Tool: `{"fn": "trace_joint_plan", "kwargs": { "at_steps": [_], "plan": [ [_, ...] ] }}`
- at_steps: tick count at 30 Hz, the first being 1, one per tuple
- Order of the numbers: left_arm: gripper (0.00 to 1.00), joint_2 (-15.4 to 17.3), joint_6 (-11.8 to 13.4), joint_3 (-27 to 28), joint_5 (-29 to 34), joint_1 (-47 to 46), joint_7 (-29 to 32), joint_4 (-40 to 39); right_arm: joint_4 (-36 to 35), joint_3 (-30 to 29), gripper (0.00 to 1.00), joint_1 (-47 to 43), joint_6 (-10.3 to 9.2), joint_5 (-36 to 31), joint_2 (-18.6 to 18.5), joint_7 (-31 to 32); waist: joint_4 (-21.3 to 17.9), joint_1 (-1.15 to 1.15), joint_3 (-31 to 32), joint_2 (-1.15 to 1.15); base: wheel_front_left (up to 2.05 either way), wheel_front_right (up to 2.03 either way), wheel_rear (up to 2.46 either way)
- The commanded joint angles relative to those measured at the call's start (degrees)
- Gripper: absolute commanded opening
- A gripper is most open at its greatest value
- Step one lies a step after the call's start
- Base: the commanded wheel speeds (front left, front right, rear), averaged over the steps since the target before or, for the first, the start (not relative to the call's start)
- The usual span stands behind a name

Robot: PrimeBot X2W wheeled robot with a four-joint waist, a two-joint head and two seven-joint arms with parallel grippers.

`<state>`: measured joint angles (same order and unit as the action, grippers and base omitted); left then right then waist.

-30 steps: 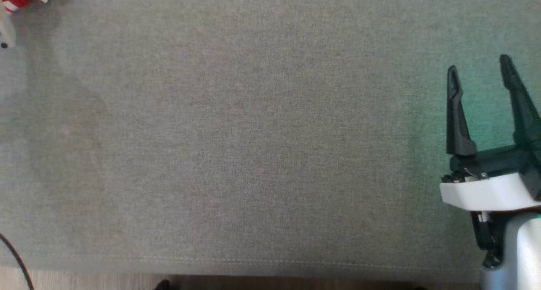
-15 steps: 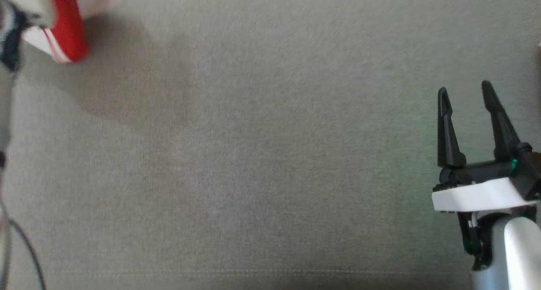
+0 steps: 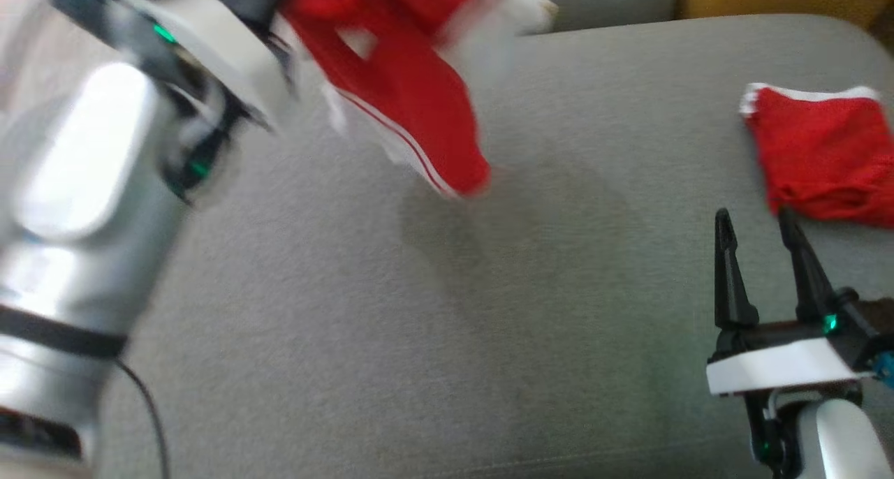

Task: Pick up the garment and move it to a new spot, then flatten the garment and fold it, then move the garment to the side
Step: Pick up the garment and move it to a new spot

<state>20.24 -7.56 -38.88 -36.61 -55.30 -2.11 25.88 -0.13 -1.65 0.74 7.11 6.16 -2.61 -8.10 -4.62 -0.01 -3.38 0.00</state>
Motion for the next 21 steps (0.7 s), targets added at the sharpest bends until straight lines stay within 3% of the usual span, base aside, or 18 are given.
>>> {"fn": "trace_joint_plan", "kwargs": {
  "at_steps": [1, 6, 11, 19, 20, 21],
  "plan": [
    [0.00, 0.8, 0.1, 1.5, -0.7, -0.3, 0.2, -2.3, -1.3, 1.3, 1.00, 0.7, 0.37, 0.5, -0.3, -0.7, -2.1, 0.01, 1.3, 0.00, 0.00, 0.00, 0.00],
    [0.00, -4.9, 3.1, 0.2, -3.9, 9.1, -2.6, -4.0, 0.5, 1.5, 1.00, 0.8, 0.37, 1.6, -0.3, -2.0, -3.9, 0.01, 0.5, 0.00, 0.00, 0.00, 0.00],
    [0.00, -9.9, 6.8, 0.7, -6.6, 18.1, -8.0, 3.2, 2.0, 2.3, 1.00, 2.0, 0.37, 2.7, -0.3, -3.2, -5.7, 0.01, -1.6, 0.00, 0.00, 0.00, 0.00],
    [0.00, -11.0, 11.0, 4.6, -6.2, 21.3, -12.4, 16.5, 4.4, 2.9, 1.00, 3.7, 0.37, 3.5, -0.3, -4.8, -6.2, 0.01, -5.1, 0.00, 0.00, 0.00, 0.00],
    [0.18, -11.1, 11.0, 4.8, -5.9, 21.2, -12.6, 17.6, 4.5, 2.9, 1.00, 3.8, 0.37, 3.5, -0.3, -4.9, -6.0, 0.01, -5.4, 0.00, 0.00, 0.00, 0.00],
    [0.50, -11.3, 10.8, 4.9, -5.6, 21.1, -12.7, 18.5, 4.7, 2.8, 1.00, 4.0, 0.37, 3.5, -0.3, -5.0, -5.9, 0.01, -5.6, 0.00, 0.00, 0.00, 0.00]
  ]
}}
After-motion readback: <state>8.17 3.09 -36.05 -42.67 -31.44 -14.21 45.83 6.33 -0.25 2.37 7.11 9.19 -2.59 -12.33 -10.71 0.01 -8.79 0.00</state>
